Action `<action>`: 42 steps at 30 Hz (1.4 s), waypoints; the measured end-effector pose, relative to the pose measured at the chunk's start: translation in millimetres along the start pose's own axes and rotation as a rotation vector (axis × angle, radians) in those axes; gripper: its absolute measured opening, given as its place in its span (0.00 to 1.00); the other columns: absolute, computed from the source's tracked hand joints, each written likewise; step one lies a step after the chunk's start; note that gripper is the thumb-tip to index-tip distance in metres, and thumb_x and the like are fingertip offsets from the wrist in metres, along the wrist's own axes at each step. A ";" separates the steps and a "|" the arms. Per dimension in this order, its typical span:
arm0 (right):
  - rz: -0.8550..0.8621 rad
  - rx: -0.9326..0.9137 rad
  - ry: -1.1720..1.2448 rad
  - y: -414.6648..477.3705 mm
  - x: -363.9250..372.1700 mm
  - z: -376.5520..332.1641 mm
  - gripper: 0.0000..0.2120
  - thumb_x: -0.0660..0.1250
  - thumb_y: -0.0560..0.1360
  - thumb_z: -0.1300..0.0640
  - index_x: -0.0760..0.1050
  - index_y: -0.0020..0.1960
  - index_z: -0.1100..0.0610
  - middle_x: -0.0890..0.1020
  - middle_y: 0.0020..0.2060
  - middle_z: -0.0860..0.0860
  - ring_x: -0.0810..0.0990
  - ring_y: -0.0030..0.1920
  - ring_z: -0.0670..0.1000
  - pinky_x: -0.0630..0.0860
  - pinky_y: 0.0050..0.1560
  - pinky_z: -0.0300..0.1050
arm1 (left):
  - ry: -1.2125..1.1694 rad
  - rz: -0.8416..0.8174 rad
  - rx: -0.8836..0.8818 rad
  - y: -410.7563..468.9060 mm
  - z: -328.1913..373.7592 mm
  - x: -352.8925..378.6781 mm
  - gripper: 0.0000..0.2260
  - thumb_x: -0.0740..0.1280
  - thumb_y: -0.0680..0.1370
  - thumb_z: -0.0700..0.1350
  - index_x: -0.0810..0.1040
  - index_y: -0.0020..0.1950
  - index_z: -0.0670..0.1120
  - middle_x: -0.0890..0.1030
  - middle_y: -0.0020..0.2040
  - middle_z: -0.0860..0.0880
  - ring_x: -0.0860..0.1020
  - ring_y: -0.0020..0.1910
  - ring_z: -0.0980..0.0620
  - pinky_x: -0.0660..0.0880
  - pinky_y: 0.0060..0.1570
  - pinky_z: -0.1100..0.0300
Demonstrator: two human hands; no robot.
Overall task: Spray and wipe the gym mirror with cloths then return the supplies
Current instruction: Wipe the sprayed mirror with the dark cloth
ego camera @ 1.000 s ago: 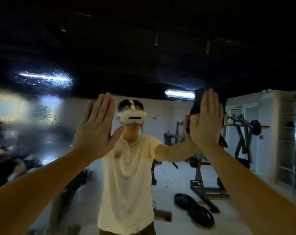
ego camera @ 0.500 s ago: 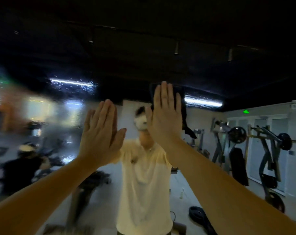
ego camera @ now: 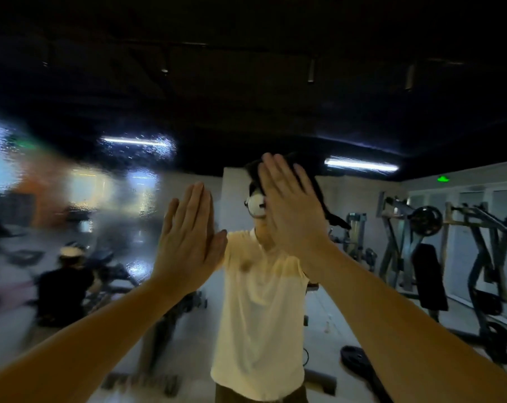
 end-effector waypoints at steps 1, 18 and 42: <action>0.006 0.063 -0.003 -8.6 -0.7 20.7 0.32 0.51 0.85 0.50 0.45 0.83 0.60 0.47 0.84 0.56 0.45 0.84 0.55 0.45 0.82 0.57 | -0.018 0.006 -0.021 -0.2 1.8 1.1 0.34 0.53 0.85 0.56 0.53 0.83 0.35 0.53 0.84 0.37 0.51 0.84 0.41 0.53 0.81 0.38; 0.016 0.484 0.180 -110.7 17.6 24.0 0.31 0.43 0.85 0.49 0.43 0.83 0.63 0.48 0.83 0.61 0.45 0.83 0.60 0.48 0.82 0.62 | -0.004 -0.098 0.049 -6.5 -4.7 -4.5 0.37 0.47 0.84 0.62 0.50 0.84 0.36 0.51 0.85 0.37 0.50 0.84 0.41 0.50 0.82 0.40; -0.076 0.061 0.131 -181.1 31.5 -13.1 0.32 0.50 0.84 0.51 0.42 0.84 0.60 0.46 0.83 0.59 0.45 0.83 0.59 0.44 0.82 0.59 | -0.044 -0.315 -0.159 -153.0 15.1 15.9 0.46 0.63 0.80 0.66 0.48 0.85 0.38 0.50 0.85 0.39 0.51 0.84 0.39 0.56 0.80 0.37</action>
Point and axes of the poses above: each hand's wrist, its own y-axis towards the middle knuckle, its own x-axis out of the palm, z = x × y, the point moved 10 cm from there along y, towards the middle knuckle
